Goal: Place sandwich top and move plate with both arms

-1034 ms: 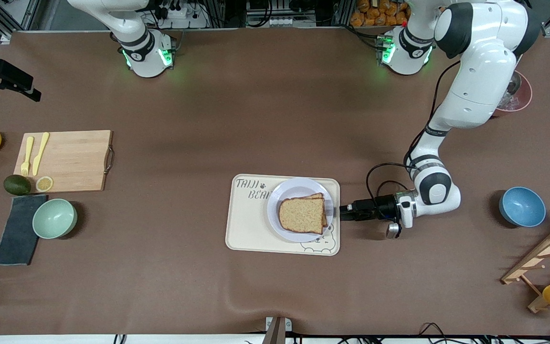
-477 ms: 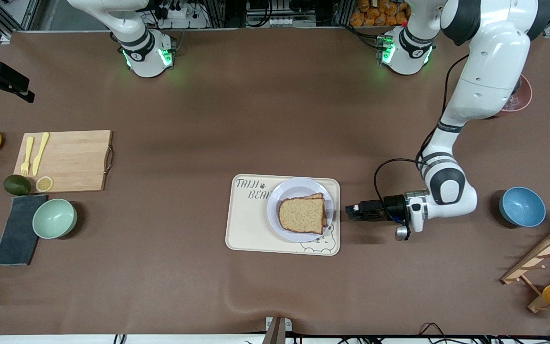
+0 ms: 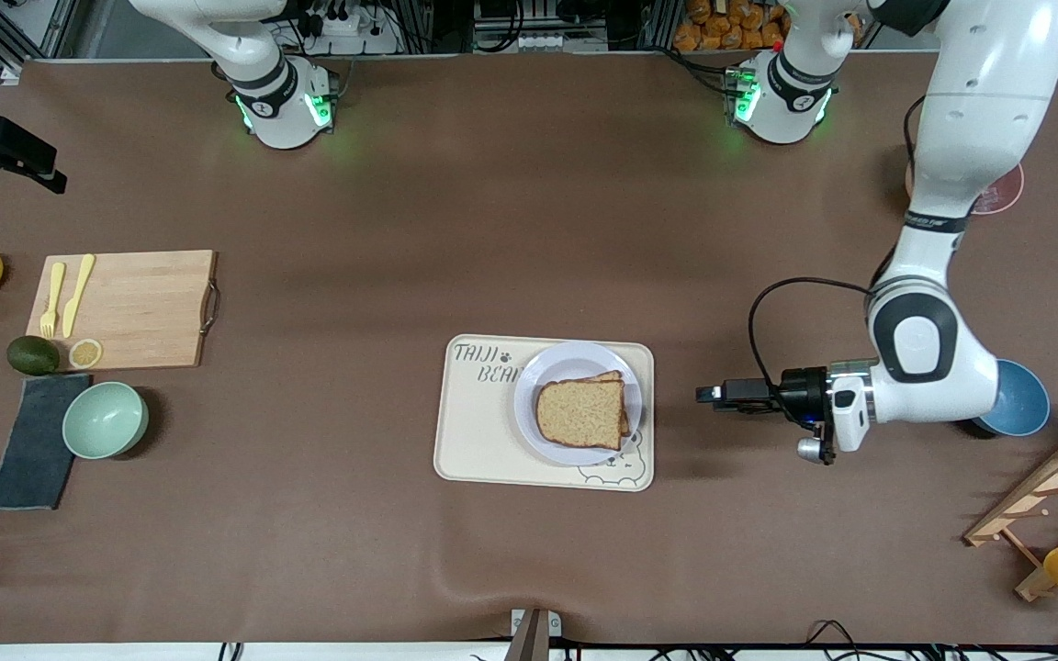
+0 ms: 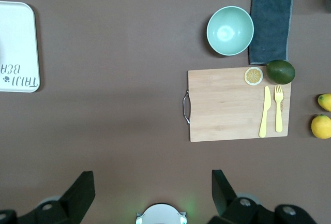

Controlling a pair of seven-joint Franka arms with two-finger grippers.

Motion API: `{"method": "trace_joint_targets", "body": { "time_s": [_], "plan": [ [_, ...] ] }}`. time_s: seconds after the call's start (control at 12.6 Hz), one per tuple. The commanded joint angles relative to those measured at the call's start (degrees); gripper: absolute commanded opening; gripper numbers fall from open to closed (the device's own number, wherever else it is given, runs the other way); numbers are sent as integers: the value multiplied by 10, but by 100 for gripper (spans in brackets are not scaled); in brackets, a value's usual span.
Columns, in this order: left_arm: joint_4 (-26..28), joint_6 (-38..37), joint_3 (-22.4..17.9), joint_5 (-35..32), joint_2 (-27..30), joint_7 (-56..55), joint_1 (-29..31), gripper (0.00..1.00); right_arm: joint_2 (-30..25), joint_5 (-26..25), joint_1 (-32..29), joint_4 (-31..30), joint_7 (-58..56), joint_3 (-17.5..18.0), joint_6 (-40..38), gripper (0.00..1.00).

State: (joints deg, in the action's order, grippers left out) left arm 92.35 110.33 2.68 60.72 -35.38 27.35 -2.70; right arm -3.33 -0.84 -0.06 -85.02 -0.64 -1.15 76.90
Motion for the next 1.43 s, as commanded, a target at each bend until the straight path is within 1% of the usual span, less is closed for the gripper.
{"method": "trace_joint_targets", "body": {
  "time_s": [0.0, 0.16, 0.32, 0.48, 0.56, 0.72, 0.8, 0.95, 1.19, 1.35],
  "plan": [
    [-13, 4, -10, -121, 47, -83, -1, 100, -5, -7, -1, 1, 0, 1, -8, 100],
    [-17, 3, -10, -217, 86, -125, 6, 100, -5, -6, -1, 1, 0, 1, -8, 100],
    [-20, -12, -10, -286, 111, -148, 12, 100, -4, -5, -1, 1, 0, 1, -7, 100],
    [-20, -39, -11, -304, 130, -156, 31, 100, -4, -1, -1, 1, 1, 1, -7, 100],
    [-21, -52, -12, -327, 142, -164, 36, 100, -5, 12, -3, 1, 1, 0, -7, 100],
    [-21, -66, -8, -412, 177, -213, 34, 100, -5, 21, -8, 1, 1, -2, -6, 100],
    [-21, -79, -6, -442, 192, -239, 33, 100, -4, 21, -8, 1, 0, -2, -5, 100],
    [-21, -109, -4, -491, 220, -275, 31, 100, -4, 21, -7, 0, 0, -2, -4, 100],
    [-20, -146, -3, -533, 259, -306, 31, 100, -4, 21, -6, 1, 1, -2, -4, 100],
    [-20, -165, 11, -600, 289, -344, 24, 100, -4, 21, -6, 0, 0, -2, -3, 100]
  ]
}}
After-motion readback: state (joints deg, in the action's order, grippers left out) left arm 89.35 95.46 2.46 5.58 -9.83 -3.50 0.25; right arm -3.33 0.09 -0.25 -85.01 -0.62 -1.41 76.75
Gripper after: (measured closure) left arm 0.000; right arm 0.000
